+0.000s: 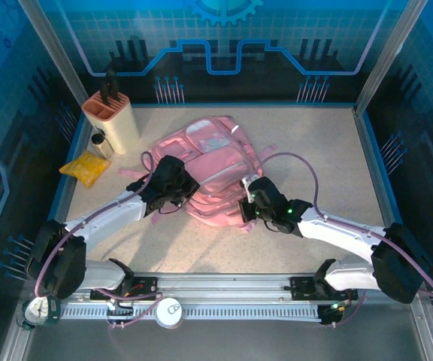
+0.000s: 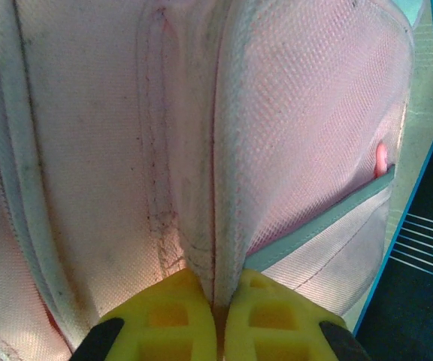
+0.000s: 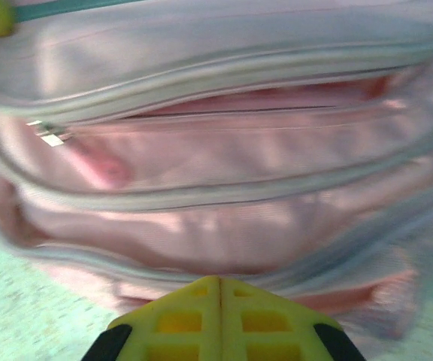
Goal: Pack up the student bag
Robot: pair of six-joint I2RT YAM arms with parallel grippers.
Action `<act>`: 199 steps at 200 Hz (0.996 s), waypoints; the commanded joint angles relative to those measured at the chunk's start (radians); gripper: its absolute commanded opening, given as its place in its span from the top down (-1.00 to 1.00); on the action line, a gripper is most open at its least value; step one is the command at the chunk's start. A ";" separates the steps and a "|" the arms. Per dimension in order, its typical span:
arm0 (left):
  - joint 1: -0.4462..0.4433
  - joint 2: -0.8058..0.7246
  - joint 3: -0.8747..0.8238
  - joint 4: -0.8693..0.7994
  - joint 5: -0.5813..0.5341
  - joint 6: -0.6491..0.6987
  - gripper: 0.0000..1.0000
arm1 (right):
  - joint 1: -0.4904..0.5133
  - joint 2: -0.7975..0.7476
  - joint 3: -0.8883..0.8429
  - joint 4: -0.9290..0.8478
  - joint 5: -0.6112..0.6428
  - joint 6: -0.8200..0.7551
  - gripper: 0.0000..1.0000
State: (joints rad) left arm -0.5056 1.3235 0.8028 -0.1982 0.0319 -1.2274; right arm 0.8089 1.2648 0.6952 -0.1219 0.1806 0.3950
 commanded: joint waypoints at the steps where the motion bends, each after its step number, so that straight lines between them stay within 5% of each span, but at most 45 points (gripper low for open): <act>1: 0.011 -0.034 0.022 0.031 0.033 0.014 1.00 | 0.030 0.077 0.098 0.016 -0.125 -0.053 0.66; 60: 0.009 -0.026 0.037 0.038 0.032 0.013 1.00 | 0.071 0.193 0.178 0.052 -0.130 -0.127 0.02; 199: 0.008 0.012 0.055 0.057 0.035 0.006 1.00 | 0.134 0.332 0.289 0.022 0.065 -0.182 0.07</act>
State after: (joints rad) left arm -0.5018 1.3300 0.8089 -0.1982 0.0498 -1.2278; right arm 0.9142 1.5726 0.9482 -0.0917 0.2100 0.2455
